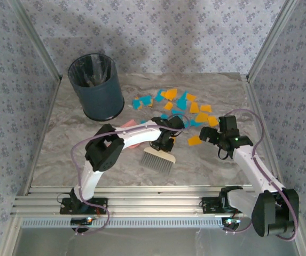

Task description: Sweep away the paper scraps from the table

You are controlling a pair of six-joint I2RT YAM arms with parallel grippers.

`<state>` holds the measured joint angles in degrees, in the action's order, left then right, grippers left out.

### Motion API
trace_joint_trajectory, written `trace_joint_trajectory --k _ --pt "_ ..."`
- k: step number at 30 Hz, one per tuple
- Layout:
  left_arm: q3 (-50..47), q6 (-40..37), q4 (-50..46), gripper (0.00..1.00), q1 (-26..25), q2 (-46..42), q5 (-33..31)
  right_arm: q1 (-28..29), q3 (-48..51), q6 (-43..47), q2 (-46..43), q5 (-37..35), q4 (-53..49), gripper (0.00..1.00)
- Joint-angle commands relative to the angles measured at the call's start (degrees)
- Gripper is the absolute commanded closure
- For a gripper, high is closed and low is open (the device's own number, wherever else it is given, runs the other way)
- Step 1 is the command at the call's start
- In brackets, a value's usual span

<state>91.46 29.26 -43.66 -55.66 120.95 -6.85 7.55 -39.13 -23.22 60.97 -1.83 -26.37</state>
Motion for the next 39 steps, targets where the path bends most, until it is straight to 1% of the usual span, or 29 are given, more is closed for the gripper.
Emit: trace_joint_trajectory --k 1,6,10,14,18,23,26,29,39 --pt "-3.33 -7.37 6.18 0.79 -0.60 -7.43 -3.69 -0.72 -0.57 -1.01 0.51 3.37 -0.36 0.00" --pt "-9.02 -17.05 15.16 0.80 -0.62 -12.37 -2.76 -2.14 -0.50 -1.09 1.12 11.07 1.70 0.00" --pt "-12.70 -24.72 21.38 0.80 -0.47 -15.39 1.43 -3.65 0.24 -1.82 1.17 18.35 4.67 0.00" --pt "-13.83 -28.60 24.43 0.80 0.67 -16.74 6.60 -4.72 1.01 -2.18 1.22 26.72 9.69 0.04" --pt "-14.12 -30.66 26.12 0.80 1.78 -17.65 10.31 -4.73 1.69 -5.31 2.08 33.07 15.19 0.16" --pt "-14.55 -34.12 27.20 0.81 1.91 -18.79 12.67 -3.62 1.82 -9.73 5.03 39.54 22.27 0.34" --pt "-14.51 -35.14 27.53 0.81 2.00 -19.21 13.01 -2.18 0.92 -10.17 6.89 40.66 23.32 0.41" --pt "-13.87 -36.12 27.05 0.81 1.96 -19.24 13.00 -0.78 0.85 -10.67 8.01 41.22 25.16 0.44" --pt "-13.46 -37.64 27.57 0.81 1.95 -19.56 14.00 1.49 -0.12 -11.80 10.46 41.80 27.70 0.45"
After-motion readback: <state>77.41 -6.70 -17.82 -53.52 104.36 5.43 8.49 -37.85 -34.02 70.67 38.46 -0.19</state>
